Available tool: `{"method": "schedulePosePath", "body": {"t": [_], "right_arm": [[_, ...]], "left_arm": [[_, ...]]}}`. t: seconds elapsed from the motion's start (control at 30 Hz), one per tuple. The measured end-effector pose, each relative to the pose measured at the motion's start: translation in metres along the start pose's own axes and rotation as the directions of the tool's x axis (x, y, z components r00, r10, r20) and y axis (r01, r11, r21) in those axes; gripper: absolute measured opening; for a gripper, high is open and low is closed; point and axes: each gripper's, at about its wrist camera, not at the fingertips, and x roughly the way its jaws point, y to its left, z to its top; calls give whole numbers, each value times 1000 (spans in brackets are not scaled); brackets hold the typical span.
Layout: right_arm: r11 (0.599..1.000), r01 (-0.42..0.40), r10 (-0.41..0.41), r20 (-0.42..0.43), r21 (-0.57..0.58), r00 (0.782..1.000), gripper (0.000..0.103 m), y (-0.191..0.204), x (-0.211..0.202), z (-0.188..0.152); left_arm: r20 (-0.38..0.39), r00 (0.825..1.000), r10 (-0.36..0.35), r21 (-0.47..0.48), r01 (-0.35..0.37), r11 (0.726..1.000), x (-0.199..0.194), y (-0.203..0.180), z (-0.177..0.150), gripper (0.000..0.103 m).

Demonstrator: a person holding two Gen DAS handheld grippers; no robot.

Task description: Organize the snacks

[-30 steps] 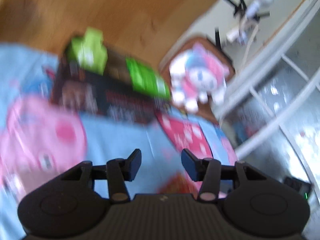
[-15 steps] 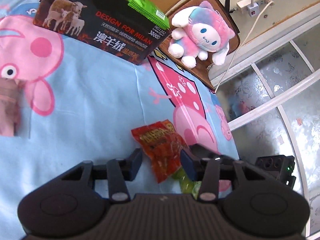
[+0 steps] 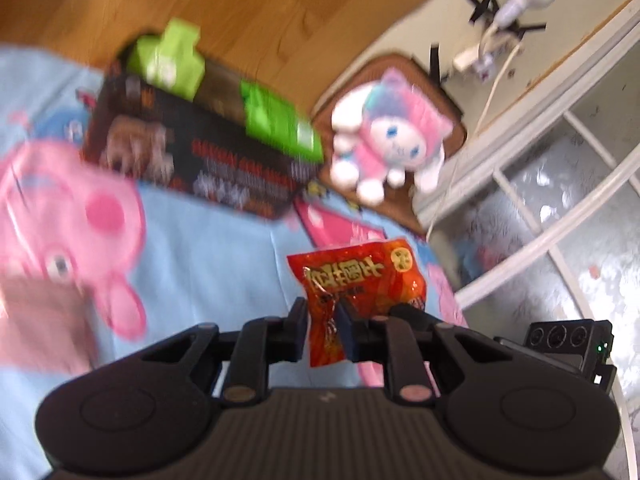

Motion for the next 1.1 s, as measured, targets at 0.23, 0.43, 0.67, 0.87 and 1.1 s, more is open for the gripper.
{"method": "schedulePosePath", "body": {"t": [0.23,0.43,0.67,0.87,1.1], "right_arm": [[995,-16,19,24,-102,1000,12,27,63,56],[984,69,-63,36,-165,997,16,26,128,82],[906,267,-235,132,-328,963,28,33,151,73],[900,287,-238,180,-328,954,37,32,137,78],[930,244,-205,163,-276,965,35,30,90,66]], "left_arm": [[138,989,56,17,-59,998,-15,13,68,16],[182,971,155,-20,-154,988,4,37,111,18],[191,960,207,-55,-201,978,12,60,111,28],[237,957,167,-56,-158,986,-24,51,95,31],[251,958,141,-40,-135,990,-67,51,57,34]]}}
